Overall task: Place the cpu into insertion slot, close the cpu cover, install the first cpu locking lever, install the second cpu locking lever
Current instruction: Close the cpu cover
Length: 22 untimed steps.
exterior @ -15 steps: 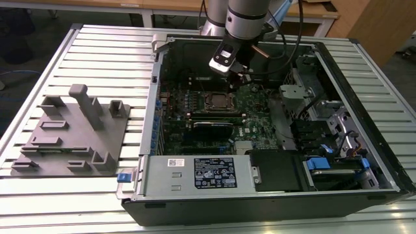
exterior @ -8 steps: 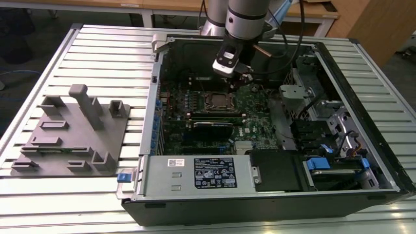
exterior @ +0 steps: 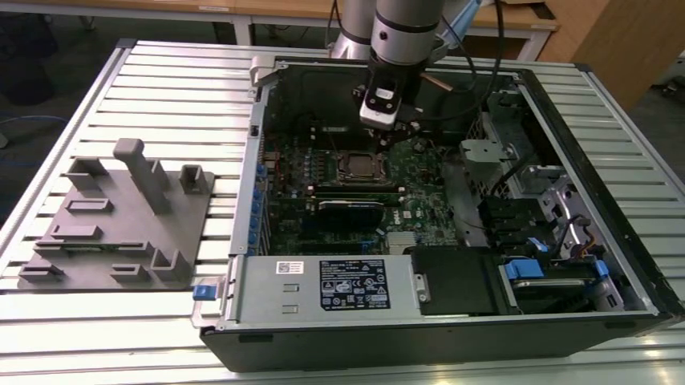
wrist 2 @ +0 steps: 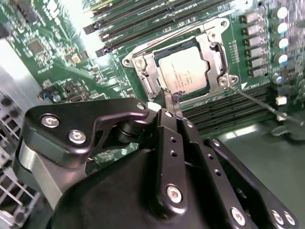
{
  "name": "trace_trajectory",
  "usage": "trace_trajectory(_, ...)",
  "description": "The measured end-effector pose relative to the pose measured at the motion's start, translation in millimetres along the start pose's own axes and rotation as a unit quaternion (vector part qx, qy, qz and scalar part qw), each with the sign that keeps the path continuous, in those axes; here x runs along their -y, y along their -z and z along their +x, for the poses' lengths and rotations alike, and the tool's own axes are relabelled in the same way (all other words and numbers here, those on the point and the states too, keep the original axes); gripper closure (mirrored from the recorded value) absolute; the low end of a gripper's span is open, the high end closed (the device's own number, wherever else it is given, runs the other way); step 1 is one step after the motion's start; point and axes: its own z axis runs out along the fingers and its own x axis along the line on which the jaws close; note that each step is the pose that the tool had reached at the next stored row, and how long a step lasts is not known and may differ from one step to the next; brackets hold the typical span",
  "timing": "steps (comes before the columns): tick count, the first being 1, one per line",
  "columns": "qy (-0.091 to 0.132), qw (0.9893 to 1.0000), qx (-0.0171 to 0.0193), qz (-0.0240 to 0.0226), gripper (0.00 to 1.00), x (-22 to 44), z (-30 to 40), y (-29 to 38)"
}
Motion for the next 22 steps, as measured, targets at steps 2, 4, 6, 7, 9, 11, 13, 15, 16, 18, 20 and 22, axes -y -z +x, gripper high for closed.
trace_trajectory(2,0.019,0.9998,-0.0001,0.0,0.9,0.0,0.0,-0.1)
trace_trajectory(4,0.037,0.9993,-0.0002,0.0,0.9,0.0,0.0,-0.3)
trace_trajectory(6,0.055,0.9985,-0.0003,0.0,0.9,0.0,0.0,-0.6)
trace_trajectory(7,0.063,0.998,-0.0004,0.0,0.9,0.0,0.0,-0.7)
trace_trajectory(9,0.082,0.9966,-0.0005,0.0,0.9,0.0,0.0,-1.0)
trace_trajectory(11,0.1,0.995,-0.0006,0.0,0.9,0.0,0.0,-1.2)
trace_trajectory(13,0.118,0.993,-0.0007,-0.0001,0.9,0.0,0.0,-1.5)
trace_trajectory(15,0.136,0.9907,-0.0008,0.0,0.9,0.0,0.0,-1.7)
trace_trajectory(16,0.147,0.9892,-0.0009,-0.0001,0.9,0.0,0.0,-1.8)
trace_trajectory(18,0.164,0.9864,-0.001,-0.0001,0.9,0.0,0.0,-2.0)
trace_trajectory(20,0.182,0.9833,-0.0011,-0.0001,0.9,0.0,0.0,-2.2)
trace_trajectory(22,0.198,0.9802,-0.0012,-0.0001,0.9,0.0,0.0,-2.3)
